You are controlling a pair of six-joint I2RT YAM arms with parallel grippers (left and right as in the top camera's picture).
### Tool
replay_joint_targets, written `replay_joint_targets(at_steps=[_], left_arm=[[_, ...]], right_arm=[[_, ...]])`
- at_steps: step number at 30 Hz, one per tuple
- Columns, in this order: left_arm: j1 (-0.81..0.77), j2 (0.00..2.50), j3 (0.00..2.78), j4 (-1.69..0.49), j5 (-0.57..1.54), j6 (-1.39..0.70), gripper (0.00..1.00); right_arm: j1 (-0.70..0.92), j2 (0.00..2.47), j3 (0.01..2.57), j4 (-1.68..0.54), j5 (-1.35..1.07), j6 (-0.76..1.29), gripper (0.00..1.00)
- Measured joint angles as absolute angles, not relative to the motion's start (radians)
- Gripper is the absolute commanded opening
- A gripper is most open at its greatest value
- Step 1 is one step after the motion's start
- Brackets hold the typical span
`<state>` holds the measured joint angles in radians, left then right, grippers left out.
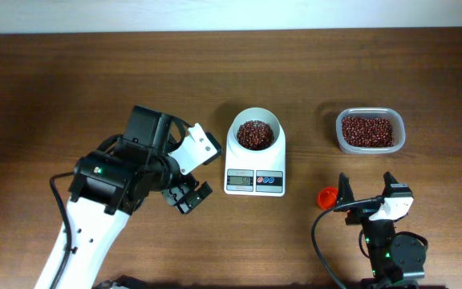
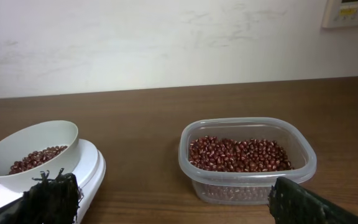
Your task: Scoop and weigh 50g on scale
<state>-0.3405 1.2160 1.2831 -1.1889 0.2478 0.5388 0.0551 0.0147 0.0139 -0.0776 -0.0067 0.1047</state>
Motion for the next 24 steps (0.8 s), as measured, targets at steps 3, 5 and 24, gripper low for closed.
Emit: replay_joint_targets(at_steps=[3,5,24], left_arm=[[-0.341,1.216,1.283,-1.189,0.248,0.539,0.99],[-0.341,1.216,1.283,-1.189,0.248,0.539,0.99],[-0.340,1.216,1.285,-1.307,0.244,0.538,0.99]], right_arm=[[0.055,0.015,0.014,-0.078,-0.006,0.104,0.99],[0.055,0.015,0.014,-0.078,-0.006,0.104,0.99],[0.055,0.015,0.014,-0.078,-0.003,0.104,0.99]])
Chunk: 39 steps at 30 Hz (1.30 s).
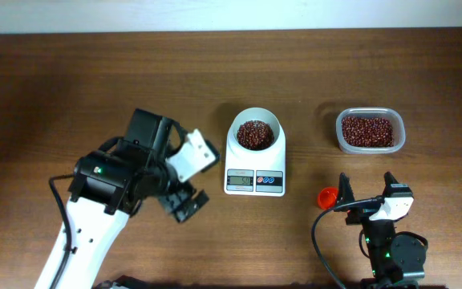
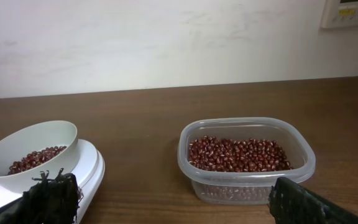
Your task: Scoop and weigh 50g on scale
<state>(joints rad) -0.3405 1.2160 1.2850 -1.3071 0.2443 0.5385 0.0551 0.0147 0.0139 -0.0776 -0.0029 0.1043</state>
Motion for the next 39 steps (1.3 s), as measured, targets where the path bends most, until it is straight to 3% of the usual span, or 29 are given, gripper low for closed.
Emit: replay_joint_targets(at_steps=[4,17,26,39], left_arm=[[-0.340,1.199,1.286,-1.502,0.229,0.513,0.99],[-0.339,0.587,1.288,-1.509,0.070,0.304,0.99],[-0.110,0.310,1.271,-1.501,0.057,0.260,0.99],[0.009,0.017,1.269,-1.519,0.073,0.256,0.99]], right_arm=[[0.055,0.015,0.014,-0.078,0.000,0.104,0.99],[0.055,0.015,0.014,-0.077,0.001,0.103,0.99],[0.055,0.015,0.014,-0.078,0.000,0.102,0.99],[0.055,0.015,0.014,-0.078,0.000,0.102,0.99]])
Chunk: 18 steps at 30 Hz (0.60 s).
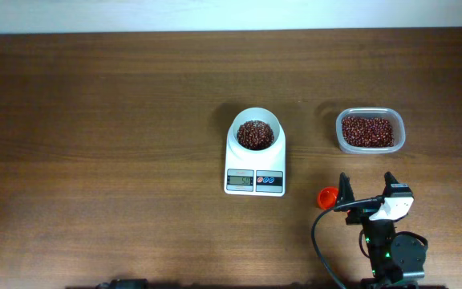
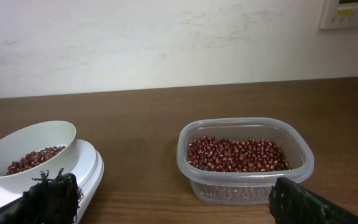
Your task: Scoop and weigh 50g on scale
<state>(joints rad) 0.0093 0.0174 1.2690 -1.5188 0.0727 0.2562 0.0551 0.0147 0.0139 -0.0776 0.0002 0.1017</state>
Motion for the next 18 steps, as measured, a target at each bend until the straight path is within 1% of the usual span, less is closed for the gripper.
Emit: replay_joint_targets(at_steps=[4,7,9,12,18], left_arm=[[0.009,0.017,1.269,-1.472,0.075,0.256,0.99],[0.009,0.014,1.249,-1.327,0.075,0.252,0.99],[0.009,0.009,1.175,-1.209,0.079,0.250,0.99],[0.009,0.010,0.955,-0.986,0.078,0.242,0.99],[0.009,0.016,0.434,-0.435,0.078,0.216,0.99]], right_arm=[[0.055,0.015,0.014,-0.078,0.000,0.102,0.99],[0.055,0.015,0.014,-0.078,0.000,0.102,0.99],[0.055,0.015,0.014,-0.078,0.000,0.101,0.99],[0.055,0.014,0.014,-0.077,0.000,0.102,0.99],[0.055,0.014,0.013,-0.077,0.001,0.101,0.99]])
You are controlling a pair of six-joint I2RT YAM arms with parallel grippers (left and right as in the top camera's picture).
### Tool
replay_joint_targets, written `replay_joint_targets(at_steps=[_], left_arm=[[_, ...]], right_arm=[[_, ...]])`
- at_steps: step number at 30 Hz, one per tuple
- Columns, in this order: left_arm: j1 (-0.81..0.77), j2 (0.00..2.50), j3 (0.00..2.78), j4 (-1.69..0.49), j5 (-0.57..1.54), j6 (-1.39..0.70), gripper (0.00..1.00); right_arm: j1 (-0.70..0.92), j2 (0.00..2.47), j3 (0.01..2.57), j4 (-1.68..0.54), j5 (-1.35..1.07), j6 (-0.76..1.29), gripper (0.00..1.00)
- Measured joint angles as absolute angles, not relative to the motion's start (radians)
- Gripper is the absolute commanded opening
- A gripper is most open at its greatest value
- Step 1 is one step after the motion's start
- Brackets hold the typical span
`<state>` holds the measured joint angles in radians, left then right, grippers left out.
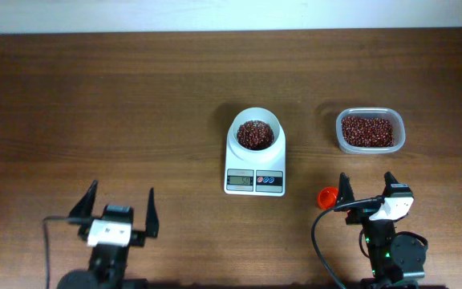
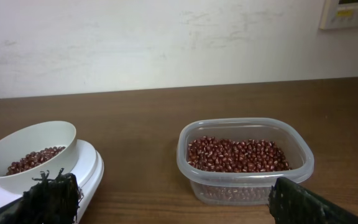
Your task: Scoop and weigh 50g on scale
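A white bowl (image 1: 255,132) of red beans stands on the white scale (image 1: 255,181) at mid table; the bowl (image 2: 30,148) and scale (image 2: 91,168) show again at the left of the right wrist view. A clear tub of beans (image 1: 369,131) sits to the right and fills the middle of the wrist view (image 2: 244,158). A red scoop (image 1: 326,197) lies on the table beside my right gripper (image 1: 366,191), which is open and holds nothing (image 2: 173,208). My left gripper (image 1: 119,210) is open at the front left, far from the scale.
The table's front edge runs just behind both arm bases. A pale wall (image 2: 166,43) backs the table's far edge. A black cable (image 1: 315,241) loops beside the right arm's base.
The left arm was out of the overhead view; now it sits at the front left with its gripper open. The right gripper, scoop, bowl and tub have not moved.
The left arm reached over the table with its gripper just left of the scale, then stood slightly further back. After that it was gone from the overhead view, and now it rests at the front left. The right gripper stayed open beside the scoop throughout.
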<state>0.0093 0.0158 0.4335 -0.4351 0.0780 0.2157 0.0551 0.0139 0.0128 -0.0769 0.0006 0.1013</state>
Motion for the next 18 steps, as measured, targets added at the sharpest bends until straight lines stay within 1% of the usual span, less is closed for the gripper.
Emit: replay_joint_targets(at_steps=[1,3,5,15,18], left_arm=[[0.009,0.017,0.389,-0.392,0.078,0.215,0.99],[0.009,0.015,0.270,-0.238,0.078,0.215,0.99],[0.009,0.015,0.205,-0.157,0.078,0.215,0.99],[0.009,0.015,0.080,-0.119,0.078,0.215,0.99],[0.009,0.015,0.054,-0.072,0.078,0.215,0.99]], right_arm=[[0.055,0.014,0.013,-0.076,0.001,0.102,0.99],[0.055,0.014,0.013,-0.076,0.000,0.102,0.99],[0.055,0.014,0.013,-0.077,0.001,0.102,0.99],[0.055,0.014,0.013,-0.077,0.001,0.102,0.99],[0.055,0.014,0.013,-0.076,0.001,0.102,0.99]])
